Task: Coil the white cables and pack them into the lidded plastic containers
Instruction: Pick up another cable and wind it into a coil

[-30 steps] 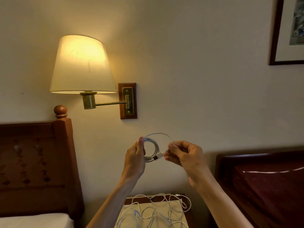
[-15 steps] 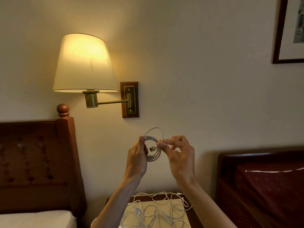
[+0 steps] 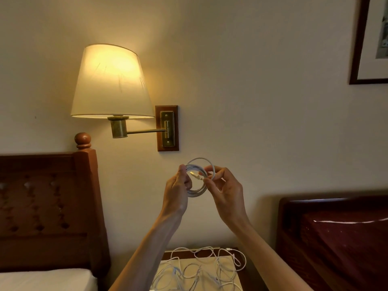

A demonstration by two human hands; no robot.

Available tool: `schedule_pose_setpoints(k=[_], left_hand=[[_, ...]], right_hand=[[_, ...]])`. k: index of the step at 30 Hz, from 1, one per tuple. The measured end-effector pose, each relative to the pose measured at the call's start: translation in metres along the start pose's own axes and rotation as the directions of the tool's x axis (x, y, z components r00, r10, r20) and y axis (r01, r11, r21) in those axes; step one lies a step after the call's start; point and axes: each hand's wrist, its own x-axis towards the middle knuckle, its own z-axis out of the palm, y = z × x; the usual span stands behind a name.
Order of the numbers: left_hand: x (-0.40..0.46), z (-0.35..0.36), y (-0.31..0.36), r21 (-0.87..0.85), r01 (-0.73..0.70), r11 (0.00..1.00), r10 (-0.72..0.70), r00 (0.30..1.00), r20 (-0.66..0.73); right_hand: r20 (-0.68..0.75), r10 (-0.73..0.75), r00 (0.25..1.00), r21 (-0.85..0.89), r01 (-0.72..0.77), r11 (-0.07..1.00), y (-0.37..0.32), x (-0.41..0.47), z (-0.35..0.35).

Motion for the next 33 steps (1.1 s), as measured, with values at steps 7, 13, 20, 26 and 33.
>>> schedule_pose_setpoints(k=[7, 13, 20, 26, 33], left_hand=[[0.005, 0.003, 0.005, -0.048, 0.071, 0.996, -0.072, 0.997, -0.027], [0.002, 0.007, 0.005, -0.045, 0.091, 0.995, -0.092, 0.996, -0.016], [0.003, 0.009, 0.002, 0.013, 0.133, 0.991, -0.133, 0.991, 0.004], [0.006, 0.011, 0.001, -0.072, 0.254, 0.965, -0.251, 0.967, 0.047], [0.012, 0.011, 0.012, -0.161, 0.322, 0.933, -0.319, 0.947, 0.045]], right_hand=[[0.061, 0.053, 0.997, 0.132, -0.061, 0.989, -0.001, 0.006, -0.008], [0.042, 0.102, 0.994, 0.194, -0.109, 0.975, 0.001, 0.007, -0.01], [0.101, 0.068, 0.993, 0.13, -0.081, 0.988, 0.006, 0.008, -0.016], [0.204, 0.043, 0.978, 0.182, -0.082, 0.98, 0.004, 0.011, -0.023], [0.27, 0.006, 0.963, 0.323, -0.096, 0.941, 0.005, 0.009, -0.026]])
